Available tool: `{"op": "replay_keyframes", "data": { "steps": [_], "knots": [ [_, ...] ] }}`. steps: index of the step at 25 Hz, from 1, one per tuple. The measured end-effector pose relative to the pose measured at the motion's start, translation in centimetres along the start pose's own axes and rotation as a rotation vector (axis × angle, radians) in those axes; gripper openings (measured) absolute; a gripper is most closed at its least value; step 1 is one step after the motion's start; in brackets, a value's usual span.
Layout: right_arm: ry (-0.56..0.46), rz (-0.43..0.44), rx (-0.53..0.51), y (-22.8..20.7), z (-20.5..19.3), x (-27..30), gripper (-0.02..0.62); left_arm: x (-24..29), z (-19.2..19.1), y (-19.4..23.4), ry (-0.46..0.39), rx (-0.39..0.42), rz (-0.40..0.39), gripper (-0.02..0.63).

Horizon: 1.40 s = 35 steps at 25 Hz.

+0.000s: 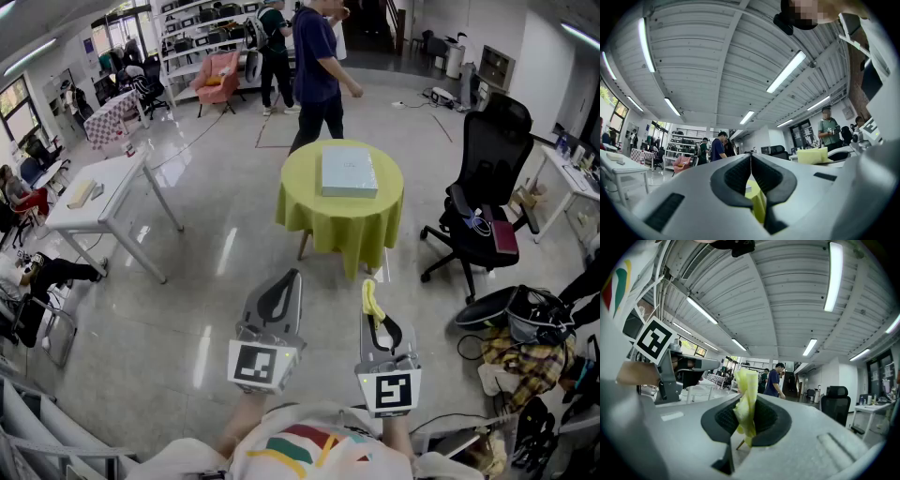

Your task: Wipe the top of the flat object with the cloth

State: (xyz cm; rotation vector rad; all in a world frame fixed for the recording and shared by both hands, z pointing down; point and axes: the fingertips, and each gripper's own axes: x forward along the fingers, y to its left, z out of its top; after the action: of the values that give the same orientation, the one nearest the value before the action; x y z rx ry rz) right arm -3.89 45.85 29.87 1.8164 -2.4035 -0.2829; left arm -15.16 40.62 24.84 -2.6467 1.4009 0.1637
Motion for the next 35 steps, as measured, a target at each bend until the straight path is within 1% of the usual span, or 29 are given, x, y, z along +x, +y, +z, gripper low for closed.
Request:
{"op": "replay_keyframes", "data": {
  "steps": [4, 10, 16, 22, 27, 35],
  "knots": [
    [0.004, -0.012, -0.003, 0.1, -0.1, -0.1, 0.029, 0.1, -0.4, -0.1, 0.010, 0.004, -0.015, 0.015],
    [0.016, -0.024, 0.000, -0.5, -0.5, 0.1, 0.029, 0.5, -0.4, 0.0, 0.002, -0.003, -0.017, 0.015],
    [-0.006, -0.021, 0.003, -0.4, -0.2, 0.1, 0.029, 0.2, -0.6, 0.1, 0.008, -0.006, -0.009, 0.015],
    [-0.009, -0.016, -0.024, -0.4, -0.1, 0.5, 0.029, 0.4, -0.7, 0.6, 0.007, -0.019, 0.003, 0.015],
    [-0.007, -0.023, 0.006, -1.0, -0.3, 0.3, 0.029, 0.6, -0.9, 0.0, 0.020, -0.017, -0.010, 0.015],
    [-0.015, 0.025, 0.011, -0.3, -0.7, 0.7, 0.029, 0.6, -1.3, 0.3, 0.033, -0.012, 0.006, 0.015]
  ]
}}
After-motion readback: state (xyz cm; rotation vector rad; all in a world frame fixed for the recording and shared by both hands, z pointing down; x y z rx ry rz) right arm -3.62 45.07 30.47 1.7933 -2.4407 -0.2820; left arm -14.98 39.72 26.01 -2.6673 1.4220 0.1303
